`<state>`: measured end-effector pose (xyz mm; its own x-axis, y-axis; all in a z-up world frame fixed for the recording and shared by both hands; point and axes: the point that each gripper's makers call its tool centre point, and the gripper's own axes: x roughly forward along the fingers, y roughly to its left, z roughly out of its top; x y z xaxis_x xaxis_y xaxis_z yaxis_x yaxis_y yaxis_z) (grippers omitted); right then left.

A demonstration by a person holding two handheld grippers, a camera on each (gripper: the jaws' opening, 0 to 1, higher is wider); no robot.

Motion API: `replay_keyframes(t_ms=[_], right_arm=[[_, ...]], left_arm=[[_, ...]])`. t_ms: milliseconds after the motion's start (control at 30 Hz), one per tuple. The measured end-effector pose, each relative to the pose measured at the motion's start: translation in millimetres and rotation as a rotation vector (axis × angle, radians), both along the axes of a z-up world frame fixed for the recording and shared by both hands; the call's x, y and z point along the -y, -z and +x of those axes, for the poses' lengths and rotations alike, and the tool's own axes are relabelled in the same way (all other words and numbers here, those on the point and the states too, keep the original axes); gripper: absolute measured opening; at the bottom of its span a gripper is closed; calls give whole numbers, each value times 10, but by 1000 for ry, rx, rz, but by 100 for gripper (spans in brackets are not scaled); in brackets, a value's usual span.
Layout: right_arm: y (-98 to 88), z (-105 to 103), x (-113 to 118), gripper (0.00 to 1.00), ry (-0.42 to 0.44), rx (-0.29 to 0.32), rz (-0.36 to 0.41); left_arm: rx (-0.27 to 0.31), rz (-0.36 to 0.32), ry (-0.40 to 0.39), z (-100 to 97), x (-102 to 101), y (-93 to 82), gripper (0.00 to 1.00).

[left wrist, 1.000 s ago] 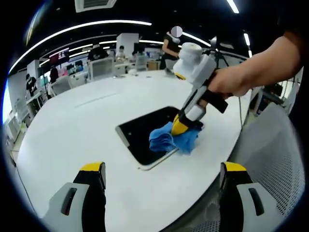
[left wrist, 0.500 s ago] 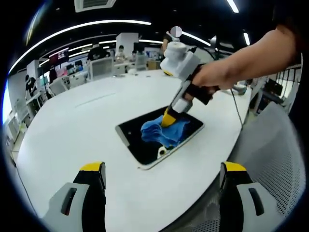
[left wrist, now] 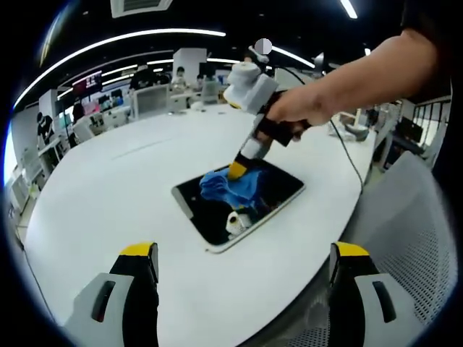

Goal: Wipe the mirror surface with the cleaning cloth until all visible marks leave the cleaned area.

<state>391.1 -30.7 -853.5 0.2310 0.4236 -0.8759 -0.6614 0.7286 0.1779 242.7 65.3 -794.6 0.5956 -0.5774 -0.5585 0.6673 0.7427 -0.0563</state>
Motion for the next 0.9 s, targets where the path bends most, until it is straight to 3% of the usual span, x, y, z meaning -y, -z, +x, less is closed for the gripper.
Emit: replay_keyframes(t_ms=[900], right_arm=[[-7, 480, -43, 1, 5, -3, 21]], left_arm=[[-17, 12, -8, 1, -21, 80, 99]])
